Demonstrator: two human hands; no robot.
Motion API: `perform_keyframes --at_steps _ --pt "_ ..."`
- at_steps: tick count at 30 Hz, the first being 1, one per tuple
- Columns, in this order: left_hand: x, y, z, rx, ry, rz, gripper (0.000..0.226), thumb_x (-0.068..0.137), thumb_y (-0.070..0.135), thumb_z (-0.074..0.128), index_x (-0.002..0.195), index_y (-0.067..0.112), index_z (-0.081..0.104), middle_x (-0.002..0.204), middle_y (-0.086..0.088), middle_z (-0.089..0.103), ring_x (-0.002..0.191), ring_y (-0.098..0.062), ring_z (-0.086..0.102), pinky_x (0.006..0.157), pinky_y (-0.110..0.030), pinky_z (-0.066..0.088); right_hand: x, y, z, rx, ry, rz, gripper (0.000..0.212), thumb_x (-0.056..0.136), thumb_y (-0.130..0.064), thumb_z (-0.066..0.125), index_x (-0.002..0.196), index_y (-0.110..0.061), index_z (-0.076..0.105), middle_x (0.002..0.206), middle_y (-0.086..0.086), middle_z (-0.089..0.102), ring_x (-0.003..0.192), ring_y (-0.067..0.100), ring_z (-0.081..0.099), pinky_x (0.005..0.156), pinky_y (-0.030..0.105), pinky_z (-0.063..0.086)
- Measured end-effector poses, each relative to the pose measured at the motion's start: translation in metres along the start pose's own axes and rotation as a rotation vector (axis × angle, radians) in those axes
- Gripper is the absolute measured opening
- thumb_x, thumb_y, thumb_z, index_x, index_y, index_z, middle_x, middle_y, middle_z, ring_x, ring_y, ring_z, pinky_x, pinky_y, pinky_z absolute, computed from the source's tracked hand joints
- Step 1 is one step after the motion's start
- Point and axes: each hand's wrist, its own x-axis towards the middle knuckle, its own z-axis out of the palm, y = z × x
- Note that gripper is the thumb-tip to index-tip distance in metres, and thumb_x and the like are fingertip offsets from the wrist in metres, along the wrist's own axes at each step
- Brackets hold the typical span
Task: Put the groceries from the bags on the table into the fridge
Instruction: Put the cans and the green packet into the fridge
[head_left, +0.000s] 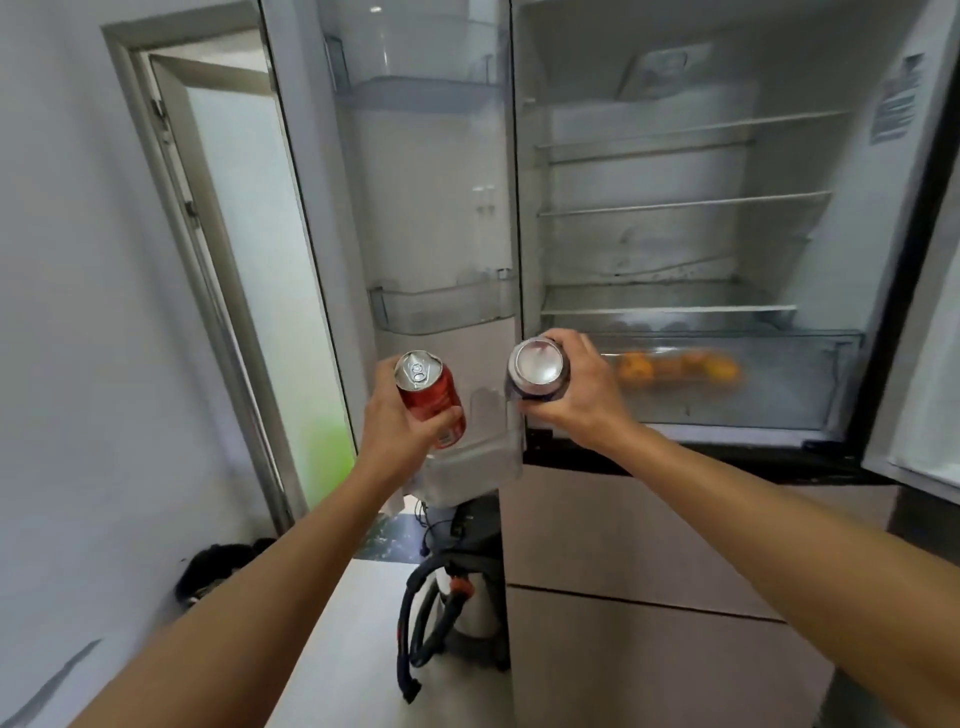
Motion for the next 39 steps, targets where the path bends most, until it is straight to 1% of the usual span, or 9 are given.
perform_keyframes --at_steps 5,8,12,17,20,25,29,35,39 --pt "0.01 -0.005 0.017 0.116 0.102 -0.047 0.078 0.065 0.015 0.086 0.128 0.018 0.039 0.119 -0.004 0.057 0.104 -0.018 0.056 0.088 -0.026 0.044 0.026 0.023 0.032 0.141 -0.109 -0.016 0.073 0.059 -0.029 0.091 0.119 -0.024 0.051 0.113 -0.004 0.057 0.099 0.012 0.056 0.082 0.026 0.047" --pt "0.017 -0.008 0.02 0.167 0.059 -0.072 0.081 0.066 0.012 0.086 0.132 0.017 0.038 0.118 0.001 0.053 0.106 -0.014 0.053 0.088 -0.023 0.042 0.038 0.029 0.05 0.102 -0.184 0.004 0.078 0.054 -0.037 0.09 0.122 -0.028 0.051 0.113 -0.004 0.063 0.102 0.014 0.059 0.084 0.031 0.049" --pt "0.027 -0.02 0.026 0.353 -0.037 -0.103 0.081 0.063 0.015 0.087 0.129 0.018 0.041 0.121 -0.004 0.051 0.11 -0.02 0.053 0.095 -0.032 0.048 0.051 0.034 0.068 -0.092 -0.294 0.056 0.073 0.056 -0.035 0.087 0.119 -0.024 0.052 0.109 -0.001 0.065 0.099 0.022 0.061 0.079 0.033 0.05" --pt "0.034 -0.032 0.031 0.513 -0.145 -0.196 0.081 0.058 0.023 0.09 0.123 0.016 0.043 0.119 -0.008 0.052 0.105 -0.025 0.054 0.086 -0.032 0.049 0.063 0.038 0.085 -0.253 -0.439 0.064 0.063 0.06 -0.033 0.086 0.109 -0.02 0.048 0.101 0.0 0.057 0.093 0.025 0.059 0.07 0.033 0.048" --pt "0.039 -0.032 0.031 0.589 -0.221 -0.204 0.081 0.061 0.024 0.089 0.126 0.014 0.04 0.12 -0.01 0.053 0.105 -0.026 0.054 0.086 -0.036 0.05 0.065 0.038 0.091 -0.294 -0.493 -0.006 0.078 0.063 -0.034 0.084 0.129 -0.026 0.044 0.113 0.0 0.06 0.101 0.026 0.061 0.076 0.035 0.051" --pt "0.049 -0.03 0.032 0.77 -0.39 -0.186 0.065 0.069 0.019 0.083 0.122 0.009 0.046 0.12 -0.013 0.055 0.105 -0.03 0.056 0.086 -0.041 0.052 0.071 0.038 0.099 -0.404 -0.534 -0.066 0.065 0.067 -0.041 0.082 0.122 -0.028 0.05 0.114 -0.003 0.06 0.1 0.022 0.058 0.077 0.034 0.049" --pt "0.056 -0.033 0.03 0.882 -0.455 -0.164 0.053 0.074 0.019 0.078 0.118 0.009 0.05 0.119 -0.014 0.054 0.104 -0.03 0.056 0.085 -0.037 0.05 0.077 0.037 0.104 -0.485 -0.545 -0.076 0.068 0.068 -0.046 0.081 0.125 -0.025 0.051 0.121 -0.001 0.054 0.104 0.022 0.055 0.075 0.032 0.045" --pt "0.058 -0.039 0.029 0.966 -0.451 -0.021 0.051 0.079 0.019 0.075 0.122 0.007 0.052 0.125 -0.015 0.045 0.105 -0.031 0.055 0.089 -0.037 0.048 0.071 0.037 0.098 -0.563 -0.509 -0.146 0.072 0.074 -0.048 0.077 0.135 -0.023 0.046 0.134 0.001 0.045 0.117 0.021 0.049 0.084 0.037 0.05" --pt "0.05 -0.034 0.021 0.902 -0.356 0.069 0.039 0.082 0.023 0.071 0.117 0.009 0.059 0.12 -0.012 0.05 0.104 -0.029 0.054 0.089 -0.04 0.049 0.062 0.034 0.085 -0.537 -0.414 -0.121 0.055 0.084 -0.041 0.069 0.133 -0.023 0.05 0.129 0.001 0.052 0.112 0.022 0.054 0.078 0.032 0.043"
